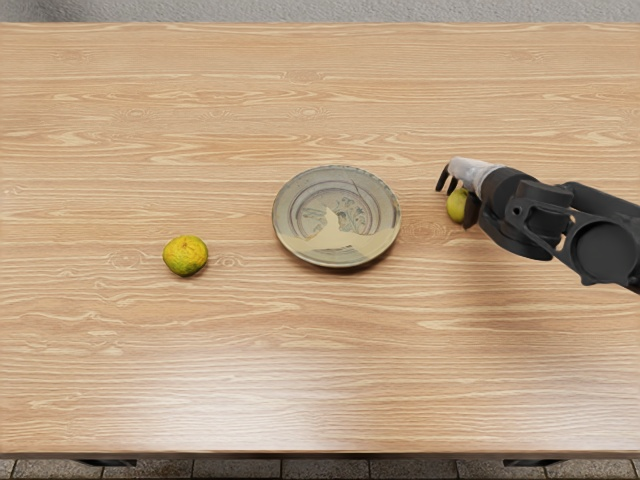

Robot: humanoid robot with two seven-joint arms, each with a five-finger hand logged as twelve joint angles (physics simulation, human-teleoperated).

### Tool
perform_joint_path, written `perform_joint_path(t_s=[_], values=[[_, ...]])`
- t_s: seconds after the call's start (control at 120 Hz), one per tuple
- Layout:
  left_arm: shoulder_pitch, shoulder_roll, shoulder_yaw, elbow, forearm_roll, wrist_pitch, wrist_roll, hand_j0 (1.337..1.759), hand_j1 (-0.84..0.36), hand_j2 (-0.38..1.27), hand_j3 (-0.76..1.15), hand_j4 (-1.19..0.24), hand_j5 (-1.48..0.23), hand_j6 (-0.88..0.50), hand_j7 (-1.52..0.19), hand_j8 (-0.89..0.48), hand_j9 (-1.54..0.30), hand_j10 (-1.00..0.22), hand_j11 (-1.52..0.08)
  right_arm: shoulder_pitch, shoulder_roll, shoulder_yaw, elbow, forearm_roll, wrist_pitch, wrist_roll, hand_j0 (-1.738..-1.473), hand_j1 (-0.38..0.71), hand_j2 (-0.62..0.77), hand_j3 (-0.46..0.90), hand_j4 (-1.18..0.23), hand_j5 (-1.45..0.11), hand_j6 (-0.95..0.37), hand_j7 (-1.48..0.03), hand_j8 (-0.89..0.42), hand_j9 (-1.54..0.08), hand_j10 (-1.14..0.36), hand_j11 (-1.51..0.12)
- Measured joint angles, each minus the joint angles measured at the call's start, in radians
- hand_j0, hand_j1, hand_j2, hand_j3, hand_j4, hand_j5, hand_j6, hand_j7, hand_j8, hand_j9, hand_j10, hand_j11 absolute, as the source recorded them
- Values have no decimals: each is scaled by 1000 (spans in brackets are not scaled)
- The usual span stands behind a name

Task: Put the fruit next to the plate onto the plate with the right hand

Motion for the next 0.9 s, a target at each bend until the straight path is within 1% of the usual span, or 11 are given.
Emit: perform_joint_path(t_s=[0.083, 0.125, 0.283, 0.425, 0.583, 0.767, 0.9], values=[[0, 0, 0, 0, 0, 0, 0, 1658, 349, 0, 0, 0, 0, -1, 0, 0, 0, 0, 0, 0, -1, 1, 3, 0, 0, 0, -1658, 226, -2, 0, -508, -658, -509, -657, -426, -660, -506, -660], [0, 0, 0, 0, 0, 0, 0, 1658, 349, 0, 0, 0, 0, -1, 0, 0, 0, 0, 0, -1, -1, 2, 4, -1, 0, 0, -1656, 239, 28, -1, -537, -695, -498, -695, -409, -698, -535, -697], [0, 0, 0, 0, 0, 0, 0, 1658, 349, 0, 0, 0, 0, -1, 0, 0, 0, 0, 0, -3, -1, 3, 5, -3, 0, 0, -1652, 251, 82, -1, -613, -781, -480, -787, -378, -790, -527, -795], [0, 0, 0, 0, 0, 0, 0, 1658, 349, 0, 0, 0, 0, 0, 0, 0, 0, 0, 0, -6, -1, 3, 4, -5, -2, 0, -1651, 258, 157, -1, -676, -823, -516, -850, -418, -849, -552, -865], [0, 0, 0, 0, 0, 0, 0, 1658, 349, 0, 0, 0, 0, 0, 0, 0, 0, 0, 0, -8, -1, 1, -1, -4, -4, 1, -1649, 232, 126, 0, -715, -860, -534, -896, -440, -895, -562, -921], [0, 0, 0, 0, 0, 0, 0, 1658, 349, 0, 0, 0, 0, 0, 0, 0, 0, 0, 0, -7, -1, 5, -2, 2, -2, 2, -1648, 195, 65, 0, -714, -911, -547, -920, -440, -941, -572, -969], [0, 0, 0, 0, 0, 0, 0, 1658, 349, 0, 0, 0, 0, 0, 0, 0, 0, 0, 0, 0, -1, 13, -3, 5, -2, 2, -1648, 177, 47, 0, -711, -942, -554, -932, -441, -969, -574, -1002]])
